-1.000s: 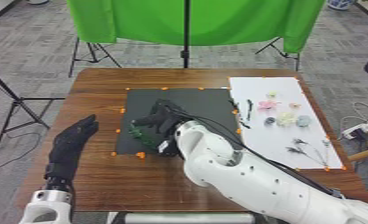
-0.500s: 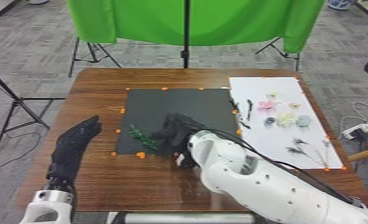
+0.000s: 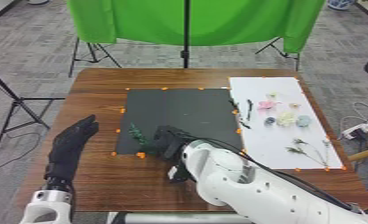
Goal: Arrange flowers
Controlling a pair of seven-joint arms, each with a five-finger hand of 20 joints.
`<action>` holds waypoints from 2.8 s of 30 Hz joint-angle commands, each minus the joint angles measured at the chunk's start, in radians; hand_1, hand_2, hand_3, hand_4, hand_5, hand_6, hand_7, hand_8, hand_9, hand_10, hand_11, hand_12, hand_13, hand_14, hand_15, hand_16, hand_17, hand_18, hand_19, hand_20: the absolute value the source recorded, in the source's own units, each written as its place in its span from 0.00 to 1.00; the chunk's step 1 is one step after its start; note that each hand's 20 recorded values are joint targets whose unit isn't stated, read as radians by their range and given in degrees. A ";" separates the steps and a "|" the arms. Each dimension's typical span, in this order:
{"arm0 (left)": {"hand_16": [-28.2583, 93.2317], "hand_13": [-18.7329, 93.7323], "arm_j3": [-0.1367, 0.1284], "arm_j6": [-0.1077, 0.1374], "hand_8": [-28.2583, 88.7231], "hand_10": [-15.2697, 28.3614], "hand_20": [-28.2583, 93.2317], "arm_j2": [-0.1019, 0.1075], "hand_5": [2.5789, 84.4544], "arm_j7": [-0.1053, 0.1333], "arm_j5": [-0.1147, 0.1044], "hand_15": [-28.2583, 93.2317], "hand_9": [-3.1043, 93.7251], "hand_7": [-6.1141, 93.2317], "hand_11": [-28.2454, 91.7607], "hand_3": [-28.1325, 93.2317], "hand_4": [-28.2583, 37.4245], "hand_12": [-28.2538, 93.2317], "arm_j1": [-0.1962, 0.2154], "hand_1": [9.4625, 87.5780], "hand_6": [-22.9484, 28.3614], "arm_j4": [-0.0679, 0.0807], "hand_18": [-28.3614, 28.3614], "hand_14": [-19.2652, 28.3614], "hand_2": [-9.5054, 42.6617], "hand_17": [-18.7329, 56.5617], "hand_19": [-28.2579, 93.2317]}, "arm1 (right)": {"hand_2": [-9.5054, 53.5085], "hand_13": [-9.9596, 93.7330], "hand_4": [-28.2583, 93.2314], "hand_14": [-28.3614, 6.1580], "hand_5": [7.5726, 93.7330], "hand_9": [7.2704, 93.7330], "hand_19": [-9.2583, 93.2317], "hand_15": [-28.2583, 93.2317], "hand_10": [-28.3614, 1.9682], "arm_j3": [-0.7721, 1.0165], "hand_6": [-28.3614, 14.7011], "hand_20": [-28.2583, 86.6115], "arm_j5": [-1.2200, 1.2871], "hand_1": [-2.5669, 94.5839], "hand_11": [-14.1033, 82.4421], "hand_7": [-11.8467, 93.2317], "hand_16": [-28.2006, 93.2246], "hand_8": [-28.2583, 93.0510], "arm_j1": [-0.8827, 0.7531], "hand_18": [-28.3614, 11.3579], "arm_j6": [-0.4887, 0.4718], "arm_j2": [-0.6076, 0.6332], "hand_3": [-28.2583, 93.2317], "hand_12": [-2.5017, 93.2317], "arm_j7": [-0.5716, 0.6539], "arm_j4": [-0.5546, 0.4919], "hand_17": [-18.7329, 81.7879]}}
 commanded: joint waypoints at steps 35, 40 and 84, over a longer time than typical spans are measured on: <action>0.27 0.43 -0.014 0.119 0.21 0.63 0.39 0.000 0.53 0.076 -0.198 0.38 0.47 0.19 0.37 0.79 0.06 0.37 0.038 0.16 0.51 0.015 0.74 0.74 0.11 0.25 0.27 | 0.25 1.00 0.15 0.66 0.48 0.97 1.00 0.72 0.49 -0.112 0.63 0.78 0.084 0.23 0.56 0.17 0.49 0.17 0.378 0.33 -0.445 -0.251 0.72 0.29 -0.089 0.242 0.85; 0.27 0.43 -0.005 0.115 0.21 0.63 0.39 0.003 0.53 0.073 -0.190 0.38 0.47 0.19 0.37 0.78 0.07 0.37 0.023 0.16 0.52 0.019 0.74 0.74 0.11 0.25 0.27 | 0.25 1.00 0.15 0.67 0.48 0.97 1.00 0.73 0.49 -0.124 0.63 0.78 0.058 0.23 0.57 0.17 0.49 0.17 0.384 0.33 -0.468 -0.276 0.72 0.29 -0.071 0.306 0.85; 0.27 0.43 0.015 0.094 0.21 0.63 0.39 -0.007 0.53 0.041 -0.146 0.38 0.47 0.18 0.37 0.78 0.08 0.37 0.011 0.17 0.51 0.027 0.74 0.74 0.11 0.25 0.27 | 0.14 0.93 0.15 0.59 0.61 0.85 1.00 0.69 0.39 0.314 0.58 0.72 -0.127 0.26 0.40 0.19 0.50 0.18 0.076 0.31 0.015 0.229 0.73 0.29 -0.087 -0.200 0.76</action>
